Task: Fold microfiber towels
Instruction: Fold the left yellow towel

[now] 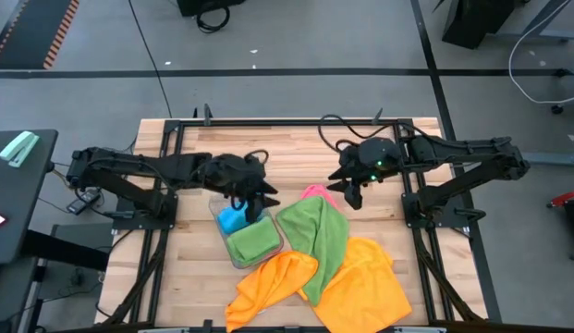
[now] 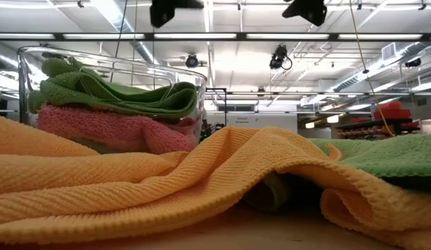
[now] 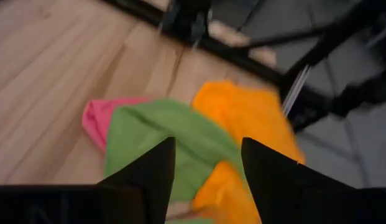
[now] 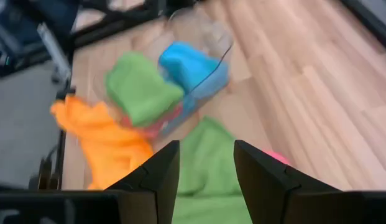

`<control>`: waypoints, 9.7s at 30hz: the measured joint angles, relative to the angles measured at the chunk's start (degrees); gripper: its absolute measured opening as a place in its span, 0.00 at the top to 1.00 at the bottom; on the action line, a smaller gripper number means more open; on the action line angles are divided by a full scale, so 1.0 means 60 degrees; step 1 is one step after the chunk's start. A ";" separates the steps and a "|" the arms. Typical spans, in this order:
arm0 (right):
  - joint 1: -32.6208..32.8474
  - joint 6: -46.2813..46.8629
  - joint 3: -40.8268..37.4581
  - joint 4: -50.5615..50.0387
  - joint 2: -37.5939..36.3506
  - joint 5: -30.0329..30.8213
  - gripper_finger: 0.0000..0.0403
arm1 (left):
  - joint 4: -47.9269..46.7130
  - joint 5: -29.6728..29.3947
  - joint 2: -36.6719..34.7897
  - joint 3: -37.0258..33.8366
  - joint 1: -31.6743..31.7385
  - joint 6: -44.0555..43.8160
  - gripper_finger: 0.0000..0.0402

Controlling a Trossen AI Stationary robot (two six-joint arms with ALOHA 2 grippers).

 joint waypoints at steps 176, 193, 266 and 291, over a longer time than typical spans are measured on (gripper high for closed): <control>0.2513 1.1548 -0.0022 -0.2654 0.1268 0.5544 0.99 | 0.1722 -0.0214 0.0426 0.0699 -0.2877 -0.3055 0.63; 0.2455 1.0099 -0.0022 -0.2891 0.1268 0.5941 0.99 | 0.1722 -0.0211 0.0428 0.0699 -0.2878 -0.3059 0.65; 0.3333 0.3766 0.0474 -0.2676 0.1206 0.2721 0.99 | 0.2903 -0.0898 0.0629 0.0699 -0.2487 -0.3255 0.65; 0.2892 0.0901 0.5893 -0.3680 0.1198 0.1531 0.99 | 0.3066 -0.2683 0.1697 0.0699 -0.1888 -0.0753 0.40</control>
